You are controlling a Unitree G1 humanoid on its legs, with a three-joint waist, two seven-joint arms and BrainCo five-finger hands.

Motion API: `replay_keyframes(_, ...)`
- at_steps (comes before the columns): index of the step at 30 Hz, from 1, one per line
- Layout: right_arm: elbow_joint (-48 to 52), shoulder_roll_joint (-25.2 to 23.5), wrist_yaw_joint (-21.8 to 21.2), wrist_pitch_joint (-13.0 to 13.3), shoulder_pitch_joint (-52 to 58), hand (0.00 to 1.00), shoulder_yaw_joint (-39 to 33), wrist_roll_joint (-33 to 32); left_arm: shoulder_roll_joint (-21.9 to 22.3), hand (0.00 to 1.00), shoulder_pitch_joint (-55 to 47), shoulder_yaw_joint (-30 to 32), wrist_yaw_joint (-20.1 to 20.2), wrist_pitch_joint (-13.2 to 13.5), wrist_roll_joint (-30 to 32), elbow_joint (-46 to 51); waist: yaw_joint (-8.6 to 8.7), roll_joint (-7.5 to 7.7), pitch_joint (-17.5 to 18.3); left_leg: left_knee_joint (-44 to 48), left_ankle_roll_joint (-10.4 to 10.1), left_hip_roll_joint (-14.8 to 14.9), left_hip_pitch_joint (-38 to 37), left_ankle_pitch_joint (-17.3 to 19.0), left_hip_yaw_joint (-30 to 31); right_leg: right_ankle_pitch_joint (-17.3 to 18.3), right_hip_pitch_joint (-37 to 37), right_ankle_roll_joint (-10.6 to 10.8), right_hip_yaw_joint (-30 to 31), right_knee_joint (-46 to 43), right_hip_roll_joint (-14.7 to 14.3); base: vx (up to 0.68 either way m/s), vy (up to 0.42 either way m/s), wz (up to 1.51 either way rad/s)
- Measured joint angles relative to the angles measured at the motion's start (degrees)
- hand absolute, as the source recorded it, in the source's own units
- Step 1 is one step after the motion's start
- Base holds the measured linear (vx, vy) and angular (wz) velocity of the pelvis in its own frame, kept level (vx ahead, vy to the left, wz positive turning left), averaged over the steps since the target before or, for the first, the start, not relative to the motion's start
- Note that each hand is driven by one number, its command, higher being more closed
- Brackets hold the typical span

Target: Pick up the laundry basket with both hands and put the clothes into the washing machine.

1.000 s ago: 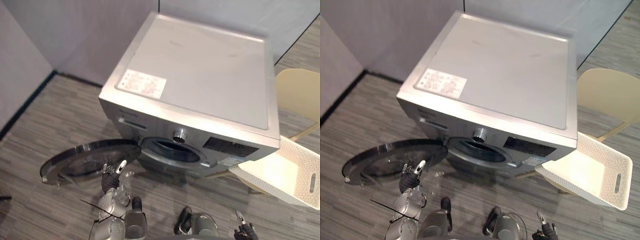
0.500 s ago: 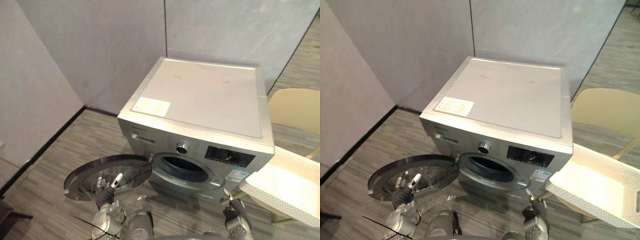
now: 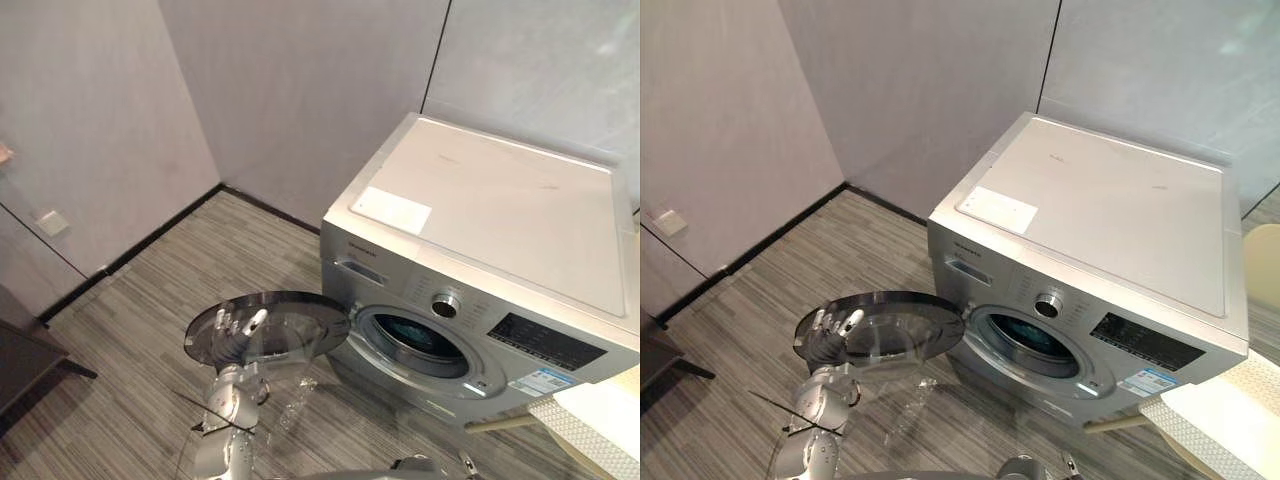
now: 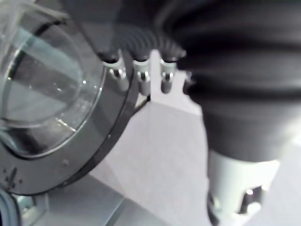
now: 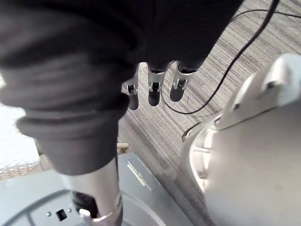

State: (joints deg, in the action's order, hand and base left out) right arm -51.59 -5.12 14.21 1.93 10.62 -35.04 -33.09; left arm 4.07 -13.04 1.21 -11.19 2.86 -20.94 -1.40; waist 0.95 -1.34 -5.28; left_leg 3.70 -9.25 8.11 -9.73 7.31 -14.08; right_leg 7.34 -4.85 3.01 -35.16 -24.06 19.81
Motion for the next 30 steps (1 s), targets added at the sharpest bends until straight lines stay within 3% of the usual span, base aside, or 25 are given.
replay_keyframes(2,1.47,-0.60,-0.59,-0.25,0.30,0.00,0.06,0.03,-0.01,0.00,-0.25,0.24,-0.04,0.04,1.52,4.56,-0.13,-1.09,-0.93,-0.54,1.82,-0.55,-0.92,1.05,-2.92,-0.03,-1.69,0.03,1.38,-1.70,0.68,-0.07,0.011,-0.33)
replay_keyframes(4,2.40,-0.69,-0.75,-0.37,0.94,0.00,0.37,0.04,-0.01,0.00,-1.04,1.49,-0.08,0.36,2.64,8.76,-0.09,-0.65,-1.37,-0.64,2.99,-0.91,-1.61,2.03,-4.63,-0.18,-2.13,0.25,3.06,-2.66,0.96,-0.18,-0.003,-0.43)
replay_keyframes(6,3.03,-0.67,-1.12,-0.28,1.15,0.00,0.92,0.01,-0.05,0.00,-1.21,3.25,-0.46,0.87,4.84,11.47,-0.38,-0.51,-1.53,0.94,4.00,-0.05,-1.77,3.38,-6.55,-3.22,-2.96,1.61,6.17,-2.13,-0.71,-0.16,0.015,-0.49)
replay_keyframes(7,2.96,-0.56,-1.89,-0.34,0.79,0.00,1.32,-0.05,-0.02,0.00,-1.03,4.85,-0.93,1.01,6.07,13.51,-1.02,-1.52,-1.67,1.31,4.02,1.28,-1.47,3.36,-7.97,-3.75,-4.27,1.40,8.52,-4.15,-1.98,-0.12,0.008,-0.42)
replay_keyframes(8,2.97,-0.48,-2.14,-0.45,0.42,0.00,1.99,-0.05,-0.03,0.00,-0.74,5.71,-1.39,1.30,6.92,14.49,-1.16,-1.21,-2.09,1.72,4.02,1.39,-1.24,3.36,-8.21,-1.61,-5.52,0.45,9.37,-9.89,-1.31,-0.11,-0.042,-0.19)
replay_keyframes(9,2.88,-0.44,-2.58,-0.51,1.13,0.00,2.14,-0.11,-0.03,0.00,-0.06,6.66,-2.17,1.55,8.90,15.45,-1.06,0.72,-2.10,2.90,3.97,1.52,-0.54,3.41,-7.18,0.35,-5.35,0.59,10.55,-17.70,-0.83,-0.05,-0.098,0.15)
replay_keyframes(10,3.19,-0.50,-3.06,-0.16,1.90,0.00,1.98,-0.12,-0.07,0.00,0.28,8.48,-3.07,1.57,10.29,16.24,-1.53,2.11,-2.07,3.79,3.39,1.71,0.43,3.78,-6.51,1.45,-4.75,0.96,10.82,-16.69,-1.66,-0.02,-0.107,0.22)
replay_keyframes(11,3.59,-0.53,-3.22,0.16,2.35,0.00,1.66,-0.11,-0.15,0.00,0.22,8.81,-3.55,1.55,10.60,16.36,-1.75,2.47,-1.78,3.92,3.19,1.84,0.96,3.85,-6.31,1.46,-4.65,0.95,10.74,-15.77,-2.15,0.00,-0.063,0.06)
replay_keyframes(15,3.54,-0.56,-3.89,0.29,1.96,0.00,0.66,-0.01,0.16,0.00,0.16,15.01,-6.79,1.44,13.75,16.86,-3.14,2.45,0.31,3.33,2.09,2.25,4.99,2.12,-7.20,4.36,-3.27,0.91,10.25,-1.57,-6.82,0.04,-0.064,-0.23)
replay_keyframes(16,3.18,-0.61,-4.33,0.05,2.04,0.00,-0.85,0.04,0.24,0.00,0.15,16.37,-7.40,1.43,13.91,16.88,-3.36,1.74,0.44,3.32,2.03,2.19,5.01,2.02,-7.69,4.29,-2.23,0.80,10.53,2.24,-7.90,0.10,-0.054,-0.29)
replay_keyframes(19,1.94,-0.52,-4.40,-0.62,2.59,0.00,-2.91,0.04,0.39,0.00,0.20,20.02,-7.91,1.42,14.77,17.16,-3.17,0.43,1.06,3.08,2.02,2.82,3.86,2.01,-7.91,2.81,0.47,0.61,10.62,5.49,-9.36,0.09,0.023,-0.10)
replay_keyframes(25,1.08,-0.41,-5.74,-1.14,3.27,0.00,-5.73,-0.05,0.05,0.00,2.91,26.70,-7.90,-0.77,18.28,14.45,-3.30,1.26,2.24,2.37,2.20,1.96,3.54,1.89,-7.89,0.92,2.23,1.86,10.68,10.47,-9.82,0.04,0.054,0.01)
replay_keyframes(27,-0.04,0.03,-6.17,-1.32,3.33,0.00,-7.47,0.01,-1.45,0.00,5.08,28.95,-8.08,-2.65,21.28,10.18,-3.25,1.15,2.46,2.36,2.33,1.73,3.95,1.79,-8.00,-0.06,2.67,2.33,10.71,12.44,-10.01,0.01,0.053,0.02)
replay_keyframes(30,-3.41,0.27,-6.81,-2.49,3.20,0.00,-10.00,0.37,-8.17,0.00,11.04,31.41,-7.97,-5.06,22.99,1.16,-2.94,1.18,2.66,2.36,2.67,1.96,5.84,1.54,-8.35,-2.49,2.24,2.05,10.85,16.30,-11.23,-0.03,0.015,-0.11)
